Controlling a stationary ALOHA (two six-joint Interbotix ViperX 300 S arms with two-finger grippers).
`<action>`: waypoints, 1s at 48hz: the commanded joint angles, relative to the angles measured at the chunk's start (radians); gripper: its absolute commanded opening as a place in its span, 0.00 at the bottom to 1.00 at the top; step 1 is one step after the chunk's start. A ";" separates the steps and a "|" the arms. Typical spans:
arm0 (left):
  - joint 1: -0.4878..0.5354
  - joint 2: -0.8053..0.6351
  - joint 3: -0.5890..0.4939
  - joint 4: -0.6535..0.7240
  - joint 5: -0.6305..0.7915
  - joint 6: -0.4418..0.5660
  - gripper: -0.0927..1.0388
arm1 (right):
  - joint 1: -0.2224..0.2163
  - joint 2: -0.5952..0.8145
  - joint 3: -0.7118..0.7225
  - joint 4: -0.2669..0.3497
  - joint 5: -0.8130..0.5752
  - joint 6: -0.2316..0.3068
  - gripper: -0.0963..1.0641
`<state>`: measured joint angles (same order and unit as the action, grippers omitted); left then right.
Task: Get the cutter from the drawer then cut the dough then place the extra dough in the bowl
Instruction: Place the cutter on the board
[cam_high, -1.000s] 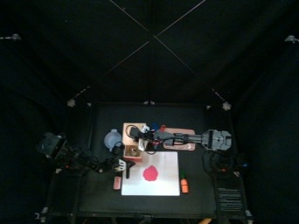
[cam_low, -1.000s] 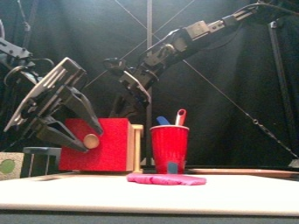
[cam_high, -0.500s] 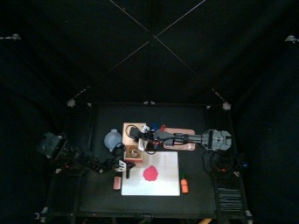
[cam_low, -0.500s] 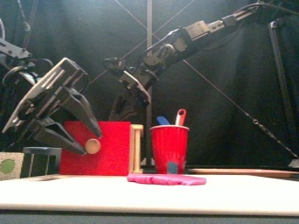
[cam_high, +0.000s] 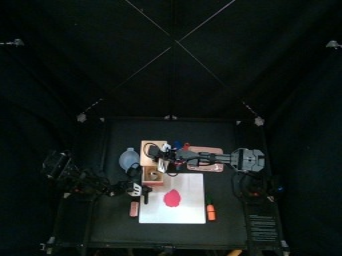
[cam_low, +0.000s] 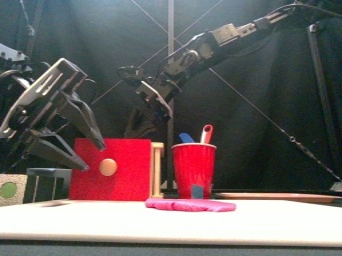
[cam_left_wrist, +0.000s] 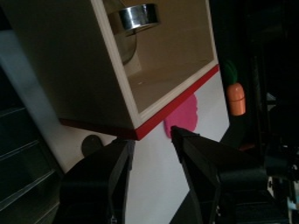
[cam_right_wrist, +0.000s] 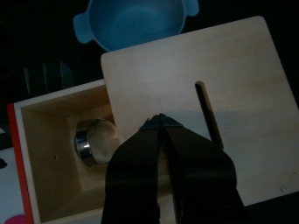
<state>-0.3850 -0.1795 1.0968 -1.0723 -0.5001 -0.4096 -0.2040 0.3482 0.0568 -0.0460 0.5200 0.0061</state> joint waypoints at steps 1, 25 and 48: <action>-0.014 -0.080 0.011 0.115 0.009 0.009 0.76 | 0.003 0.034 0.006 0.000 0.025 0.003 0.11; 0.187 -0.324 0.120 0.687 -0.071 0.179 0.74 | 0.046 -0.032 -0.072 -0.005 0.067 -0.002 0.11; 0.408 -0.548 0.239 0.726 -0.077 0.433 0.72 | 0.126 -0.100 -0.138 -0.017 0.133 0.005 0.51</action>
<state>-0.0031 -0.7056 1.3422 -0.3528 -0.5660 0.0199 -0.0706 0.2961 -0.0445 -0.0660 0.6458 0.0077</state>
